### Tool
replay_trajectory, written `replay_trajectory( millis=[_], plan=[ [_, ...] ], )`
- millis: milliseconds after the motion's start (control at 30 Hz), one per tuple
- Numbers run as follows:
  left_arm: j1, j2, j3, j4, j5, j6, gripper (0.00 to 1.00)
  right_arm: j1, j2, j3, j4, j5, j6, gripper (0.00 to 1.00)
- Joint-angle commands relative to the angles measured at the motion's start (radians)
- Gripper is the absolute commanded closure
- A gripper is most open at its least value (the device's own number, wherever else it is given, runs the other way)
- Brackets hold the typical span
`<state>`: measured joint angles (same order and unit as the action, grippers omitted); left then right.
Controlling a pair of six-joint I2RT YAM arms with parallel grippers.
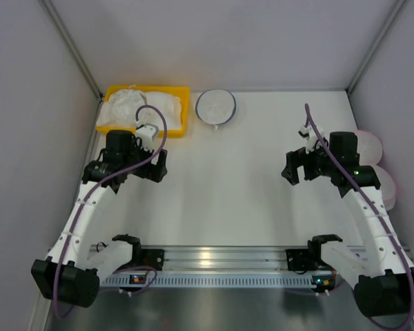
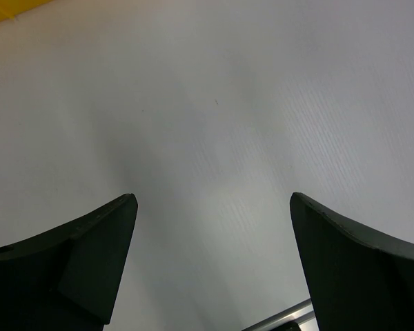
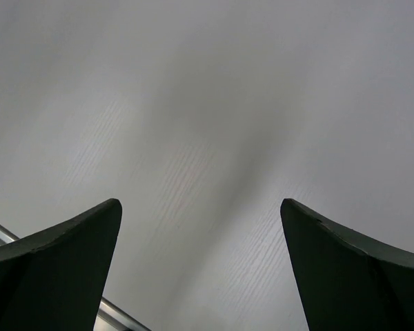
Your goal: Place the bra in the laundry bag and zip it closed
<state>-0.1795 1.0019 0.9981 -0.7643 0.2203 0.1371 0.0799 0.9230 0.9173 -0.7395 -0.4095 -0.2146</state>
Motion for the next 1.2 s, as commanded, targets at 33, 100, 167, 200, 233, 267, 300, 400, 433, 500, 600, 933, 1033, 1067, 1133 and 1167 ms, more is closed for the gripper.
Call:
replay_trajectory(
  millis=[33, 100, 167, 200, 233, 267, 300, 400, 433, 500, 600, 933, 1033, 1067, 1133, 1167],
  plan=[
    [0.002, 0.018, 0.022, 0.007, 0.031, 0.015, 0.02, -0.011, 0.013, 0.051, -0.026, 0.030, -0.043, 0.01],
    [0.002, 0.046, 0.054, -0.015, 0.057, 0.016, 0.02, -0.012, 0.052, 0.104, -0.064, 0.032, -0.064, 0.00],
    [0.002, 0.063, 0.076, -0.029, 0.089, 0.016, 0.02, -0.017, 0.089, 0.153, -0.099, 0.038, -0.095, 0.00],
    [0.002, 0.075, 0.092, -0.036, 0.105, 0.016, 0.02, -0.020, 0.133, 0.216, -0.118, 0.047, -0.107, 0.01],
    [0.002, 0.081, 0.102, -0.039, 0.135, 0.016, 0.02, -0.023, 0.157, 0.247, -0.159, 0.067, -0.136, 0.01],
    [0.002, 0.086, 0.109, -0.040, 0.148, 0.010, 0.02, -0.041, 0.180, 0.277, -0.175, 0.078, -0.149, 0.01],
    [0.002, 0.093, 0.123, -0.040, 0.163, 0.010, 0.02, -0.057, 0.229, 0.335, -0.193, 0.084, -0.166, 0.01],
    [0.002, 0.113, 0.151, -0.040, 0.205, -0.004, 0.02, -0.164, 0.345, 0.461, -0.259, 0.101, -0.224, 0.01],
    [0.002, 0.119, 0.155, -0.038, 0.211, -0.007, 0.02, -0.192, 0.376, 0.494, -0.273, 0.118, -0.239, 0.01],
    [0.002, 0.135, 0.171, -0.038, 0.223, -0.008, 0.02, -0.270, 0.471, 0.576, -0.296, 0.135, -0.249, 0.01],
    [0.002, 0.155, 0.186, -0.038, 0.234, -0.017, 0.02, -0.370, 0.604, 0.675, -0.313, 0.156, -0.255, 0.01],
    [0.002, 0.162, 0.201, -0.052, 0.243, -0.060, 0.02, -0.470, 0.890, 0.765, -0.187, 0.357, -0.238, 0.01],
    [0.003, 0.161, 0.208, -0.059, 0.243, -0.062, 0.02, -0.471, 0.958, 0.766, -0.158, 0.393, -0.239, 0.00],
    [0.002, 0.161, 0.208, -0.061, 0.240, -0.062, 0.02, -0.473, 0.973, 0.764, -0.153, 0.397, -0.243, 0.01],
    [0.002, 0.159, 0.211, -0.063, 0.232, -0.054, 0.02, -0.476, 1.011, 0.756, -0.147, 0.400, -0.244, 0.01],
    [0.002, 0.161, 0.212, -0.063, 0.229, -0.056, 0.02, -0.477, 1.024, 0.749, -0.149, 0.393, -0.246, 0.01]
  ],
)
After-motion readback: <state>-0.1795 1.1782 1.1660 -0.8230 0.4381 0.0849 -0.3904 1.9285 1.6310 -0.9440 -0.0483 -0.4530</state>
